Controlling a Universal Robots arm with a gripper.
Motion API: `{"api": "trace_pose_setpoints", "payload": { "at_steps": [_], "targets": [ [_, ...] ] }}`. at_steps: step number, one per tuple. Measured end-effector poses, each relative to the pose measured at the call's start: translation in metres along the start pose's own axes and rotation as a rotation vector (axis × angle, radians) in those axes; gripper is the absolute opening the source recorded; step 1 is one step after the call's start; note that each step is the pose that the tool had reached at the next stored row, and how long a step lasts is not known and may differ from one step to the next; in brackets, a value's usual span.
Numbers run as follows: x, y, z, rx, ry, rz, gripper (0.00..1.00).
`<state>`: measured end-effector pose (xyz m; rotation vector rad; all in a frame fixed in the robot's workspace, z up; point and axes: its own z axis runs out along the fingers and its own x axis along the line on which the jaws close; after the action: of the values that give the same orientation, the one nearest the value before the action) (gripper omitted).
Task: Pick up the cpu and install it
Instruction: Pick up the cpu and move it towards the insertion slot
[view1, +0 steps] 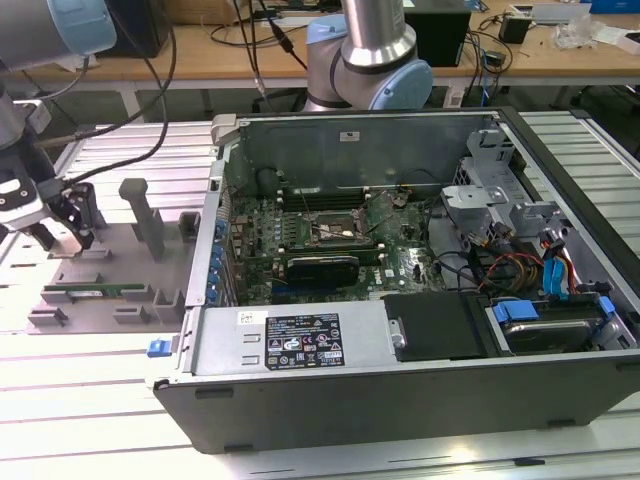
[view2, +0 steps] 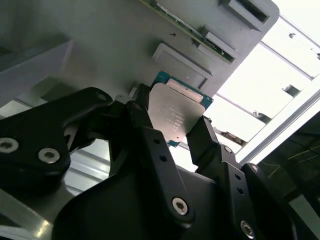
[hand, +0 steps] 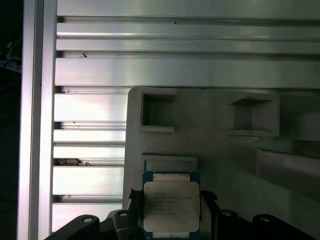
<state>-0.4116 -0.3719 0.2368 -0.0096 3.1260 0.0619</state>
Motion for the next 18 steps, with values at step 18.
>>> {"api": "trace_pose_setpoints", "payload": {
  "at_steps": [18],
  "targets": [
    [-0.0007, 0.0036, -0.0453, 0.0000, 0.0001, 0.000, 0.55]
  ]
}}
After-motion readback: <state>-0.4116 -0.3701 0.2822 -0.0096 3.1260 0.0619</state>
